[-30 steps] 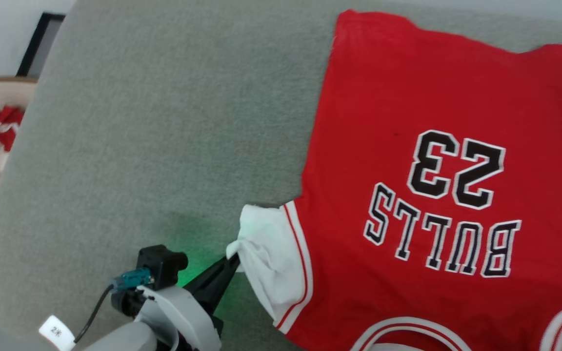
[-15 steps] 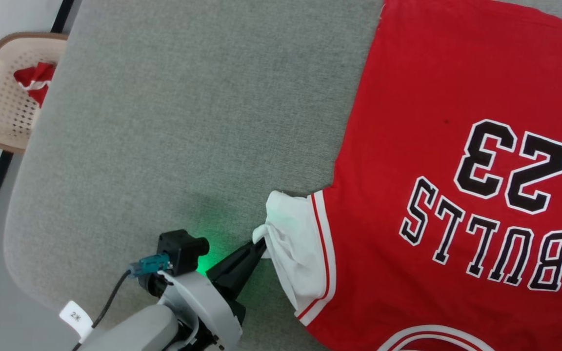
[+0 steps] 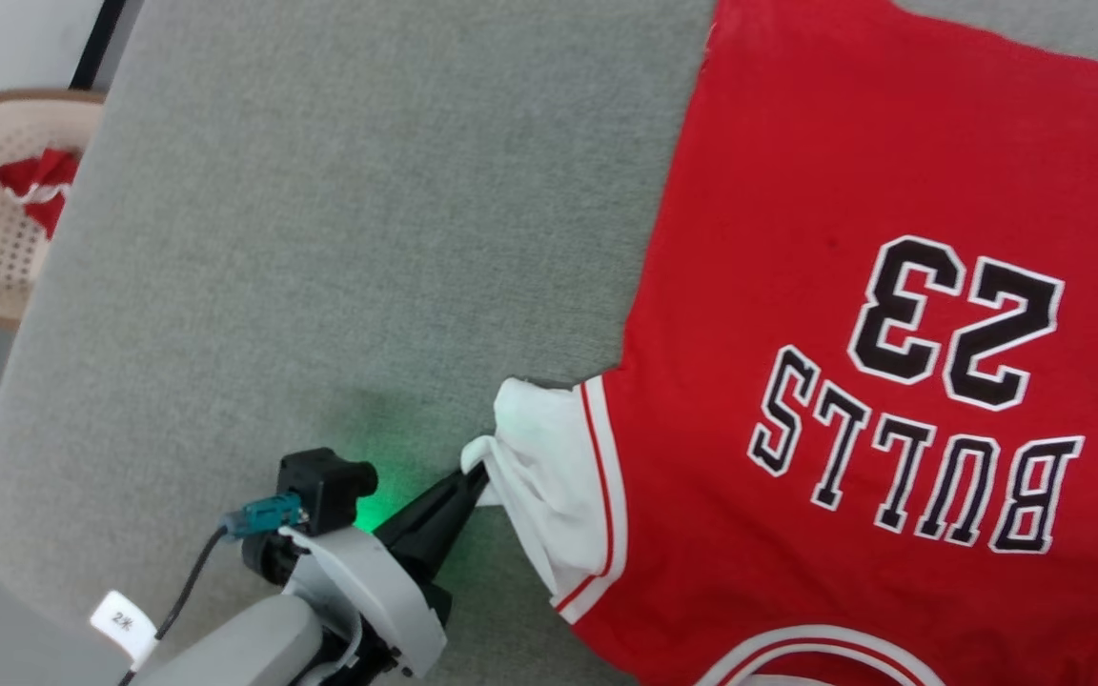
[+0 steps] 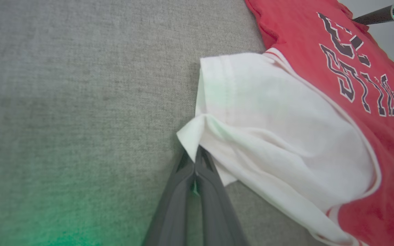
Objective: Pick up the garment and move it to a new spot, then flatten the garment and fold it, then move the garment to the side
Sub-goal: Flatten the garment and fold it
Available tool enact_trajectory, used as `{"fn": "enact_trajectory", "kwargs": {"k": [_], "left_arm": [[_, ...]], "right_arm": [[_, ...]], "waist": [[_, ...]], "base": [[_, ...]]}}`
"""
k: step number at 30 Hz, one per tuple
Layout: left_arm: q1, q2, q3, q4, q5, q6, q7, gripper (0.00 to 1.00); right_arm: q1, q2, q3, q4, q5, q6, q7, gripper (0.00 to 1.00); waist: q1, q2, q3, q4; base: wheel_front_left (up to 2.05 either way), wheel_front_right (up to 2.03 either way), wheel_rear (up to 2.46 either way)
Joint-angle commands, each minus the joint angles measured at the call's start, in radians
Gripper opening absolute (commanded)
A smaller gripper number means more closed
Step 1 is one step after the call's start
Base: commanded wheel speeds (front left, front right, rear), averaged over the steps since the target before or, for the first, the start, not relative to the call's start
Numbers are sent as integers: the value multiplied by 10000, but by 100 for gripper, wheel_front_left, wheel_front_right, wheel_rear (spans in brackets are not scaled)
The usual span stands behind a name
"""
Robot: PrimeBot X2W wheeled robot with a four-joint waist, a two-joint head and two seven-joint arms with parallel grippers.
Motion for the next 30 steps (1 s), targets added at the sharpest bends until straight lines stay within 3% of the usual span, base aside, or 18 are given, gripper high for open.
{"fn": "enact_trajectory", "kwargs": {"k": [1, 9, 14, 22, 30], "left_arm": [[289, 283, 80, 488, -191, 398, 215, 0], [625, 751, 267, 391, -556, 663, 423, 0], [767, 962, 272, 159, -588, 743, 468, 0], [978, 1186, 295, -115, -666, 862, 510, 0], [1099, 1199, 270, -92, -737, 868, 520, 0]], "right_arm": [[1053, -102, 425, -75, 382, 35, 92, 0], [3237, -1000, 868, -2310, 1748, 33, -610, 0], [4613, -1126, 589, -3108, 2165, 21, -1021, 0], [7394, -529, -267, -3685, 2182, 13, -1490, 0], [9167, 570, -801, -3147, 1605, 10, -1887, 0]], "waist": [[0, 0, -415, -391], [0, 0, -1189, -1227], [0, 0, -1450, -1622], [0, 0, -1801, -2235], [0, 0, -2020, -2476]], "base": [[0, 0, 0], [0, 0, 0], [0, 0, 0], [0, 0, 0], [0, 0, 0]]}}
